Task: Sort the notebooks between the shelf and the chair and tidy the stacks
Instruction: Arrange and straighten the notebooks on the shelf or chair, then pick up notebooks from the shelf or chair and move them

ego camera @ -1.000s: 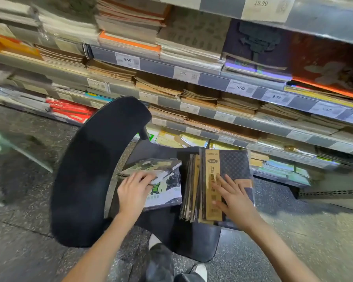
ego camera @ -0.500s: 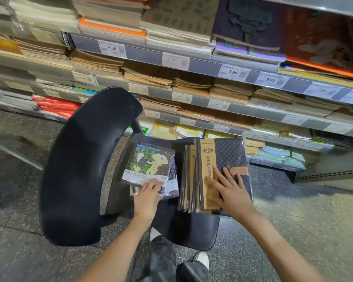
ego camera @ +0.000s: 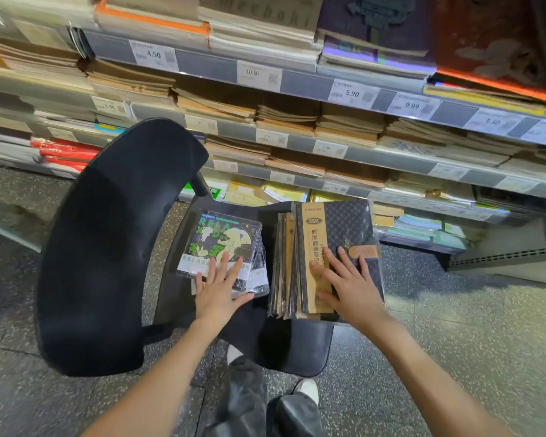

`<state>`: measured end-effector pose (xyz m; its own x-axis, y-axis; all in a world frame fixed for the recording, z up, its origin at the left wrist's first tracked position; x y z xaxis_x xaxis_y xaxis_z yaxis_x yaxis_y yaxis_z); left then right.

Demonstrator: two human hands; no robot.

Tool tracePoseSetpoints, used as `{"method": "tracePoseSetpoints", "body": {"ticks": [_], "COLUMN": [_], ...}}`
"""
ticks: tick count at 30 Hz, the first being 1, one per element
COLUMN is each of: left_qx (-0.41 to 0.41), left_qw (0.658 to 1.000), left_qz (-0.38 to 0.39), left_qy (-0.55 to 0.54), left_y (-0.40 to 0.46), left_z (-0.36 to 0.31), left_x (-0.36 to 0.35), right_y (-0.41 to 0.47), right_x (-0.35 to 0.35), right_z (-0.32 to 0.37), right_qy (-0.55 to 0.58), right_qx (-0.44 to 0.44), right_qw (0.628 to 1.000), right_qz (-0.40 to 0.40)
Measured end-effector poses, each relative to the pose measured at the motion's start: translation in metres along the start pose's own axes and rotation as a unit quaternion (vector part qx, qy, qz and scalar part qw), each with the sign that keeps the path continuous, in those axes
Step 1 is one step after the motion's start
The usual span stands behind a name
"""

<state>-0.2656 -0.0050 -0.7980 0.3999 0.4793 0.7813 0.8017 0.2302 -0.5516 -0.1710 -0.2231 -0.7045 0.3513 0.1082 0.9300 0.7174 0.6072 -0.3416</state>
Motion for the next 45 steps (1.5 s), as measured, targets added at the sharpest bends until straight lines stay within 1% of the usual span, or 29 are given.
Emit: {"method": "tracePoseSetpoints", "body": {"ticks": [5, 8, 12, 15, 18, 20, 23, 24, 26, 29, 32, 36, 39, 42, 45], "left_qx": [0.043, 0.062, 0.07, 0.053, 0.025, 0.017, -0.018, -0.034, -0.063, -0.109, -0.154, -0.203, -0.23, -0.268, -0.288], "left_qw": [0.999, 0.997, 0.993, 0.992, 0.991, 0.988, 0.984, 0.983, 0.981, 0.98, 0.977, 0.973, 0.971, 0.963, 0.957], "left_qz": [0.002, 0.006, 0.035, 0.066, 0.078, 0.098, 0.149, 0.16, 0.156, 0.108, 0.082, 0.06, 0.044, 0.018, -0.029], "left_qy": [-0.023, -0.046, -0.093, -0.09, -0.105, -0.118, -0.092, -0.085, -0.091, -0.128, -0.124, -0.095, -0.055, -0.017, 0.006], "left_y": [-0.023, -0.034, -0.032, -0.028, -0.028, -0.031, -0.037, -0.04, -0.043, -0.046, -0.059, -0.081, -0.097, -0.119, -0.139], "left_z": [-0.011, -0.018, -0.02, -0.022, -0.034, -0.041, -0.057, -0.065, -0.084, -0.121, -0.165, -0.217, -0.25, -0.283, -0.308], "left_x": [-0.022, -0.027, -0.016, 0.003, 0.026, 0.039, 0.055, 0.064, 0.089, 0.145, 0.205, 0.271, 0.321, 0.371, 0.418], "right_y": [0.0, 0.001, 0.001, -0.001, 0.002, 0.003, -0.003, -0.006, -0.012, -0.021, -0.03, -0.045, -0.058, -0.075, -0.09], "right_x": [-0.002, -0.005, -0.004, -0.002, 0.006, 0.015, 0.036, 0.046, 0.073, 0.121, 0.176, 0.253, 0.312, 0.368, 0.417], "right_z": [-0.001, -0.002, -0.003, -0.001, 0.001, 0.001, 0.003, 0.003, 0.0, -0.01, -0.017, -0.02, -0.02, -0.023, -0.024], "right_qy": [0.01, 0.0, 0.013, 0.011, 0.026, 0.059, 0.139, 0.161, 0.174, 0.173, 0.161, 0.164, 0.129, 0.128, 0.104], "right_qx": [-0.011, -0.016, -0.027, -0.036, -0.044, -0.053, -0.08, -0.092, -0.111, -0.127, -0.134, -0.14, -0.136, -0.137, -0.132], "right_qw": [1.0, 1.0, 0.999, 0.997, 0.995, 0.991, 0.981, 0.977, 0.975, 0.976, 0.978, 0.975, 0.978, 0.972, 0.968], "right_qz": [-0.004, 0.021, 0.043, 0.063, 0.09, 0.104, 0.108, 0.103, 0.079, 0.04, 0.006, -0.05, -0.092, -0.142, -0.184]}}
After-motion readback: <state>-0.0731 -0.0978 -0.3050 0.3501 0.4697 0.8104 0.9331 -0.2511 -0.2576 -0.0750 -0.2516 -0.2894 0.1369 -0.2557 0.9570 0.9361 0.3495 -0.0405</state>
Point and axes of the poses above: each hand's wrist, its own y-axis towards the middle knuckle, its own x-axis out of the back of the hand, z = x × y, the point moved 9 cm from there along y, towards the middle knuckle, and after that the axes turned 5 degrees about -y, right-handed, at the moved point
